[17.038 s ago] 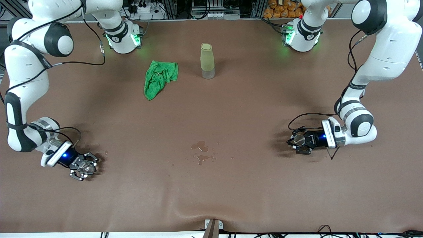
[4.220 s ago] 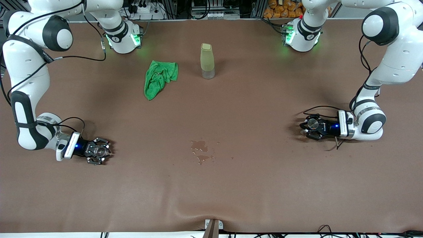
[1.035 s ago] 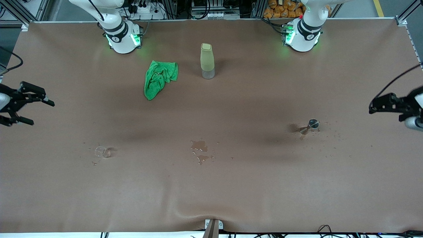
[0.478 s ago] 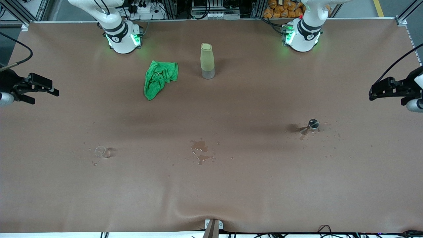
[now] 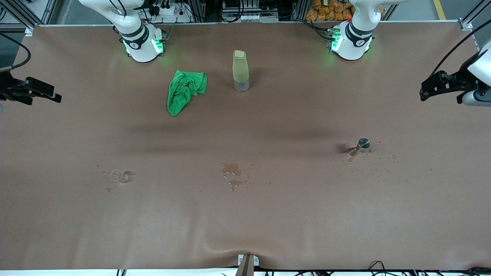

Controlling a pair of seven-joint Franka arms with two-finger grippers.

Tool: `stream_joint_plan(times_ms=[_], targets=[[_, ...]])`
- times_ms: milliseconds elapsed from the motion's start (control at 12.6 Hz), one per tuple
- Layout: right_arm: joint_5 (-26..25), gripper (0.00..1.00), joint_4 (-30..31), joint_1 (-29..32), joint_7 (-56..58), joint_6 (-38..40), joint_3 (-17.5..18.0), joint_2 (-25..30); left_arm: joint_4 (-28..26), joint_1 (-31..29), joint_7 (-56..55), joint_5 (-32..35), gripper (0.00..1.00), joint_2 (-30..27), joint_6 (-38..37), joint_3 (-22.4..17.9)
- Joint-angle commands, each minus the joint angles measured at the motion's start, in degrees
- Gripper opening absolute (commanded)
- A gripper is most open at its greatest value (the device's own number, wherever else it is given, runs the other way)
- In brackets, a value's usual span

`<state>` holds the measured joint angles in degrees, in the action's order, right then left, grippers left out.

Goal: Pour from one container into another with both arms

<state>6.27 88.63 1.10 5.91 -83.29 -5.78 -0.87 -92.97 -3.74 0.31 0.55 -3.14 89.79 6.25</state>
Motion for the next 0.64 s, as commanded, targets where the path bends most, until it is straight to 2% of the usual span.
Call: stream_joint_plan(times_ms=[0,159,557], targets=[[-3.79,1.0,-1.44,-0.39,-1.69,0.68,0.5,0.79,-1.34,0.31,-2.68,0.24,1.0,-1.78,0.3,0.26],[-6.26,1.0,-1.44,-0.48,-1.08,-1.24,0.94,0.79,-1.16,0.31,-1.8,-0.11,1.0,-1.87,0.3,-0.18],[-6.62,1.0,-1.44,-1.1,-0.9,-1.7,1.03,0.79,-0.98,0.31,-2.15,-1.08,1.0,-2.83,0.3,-0.18]])
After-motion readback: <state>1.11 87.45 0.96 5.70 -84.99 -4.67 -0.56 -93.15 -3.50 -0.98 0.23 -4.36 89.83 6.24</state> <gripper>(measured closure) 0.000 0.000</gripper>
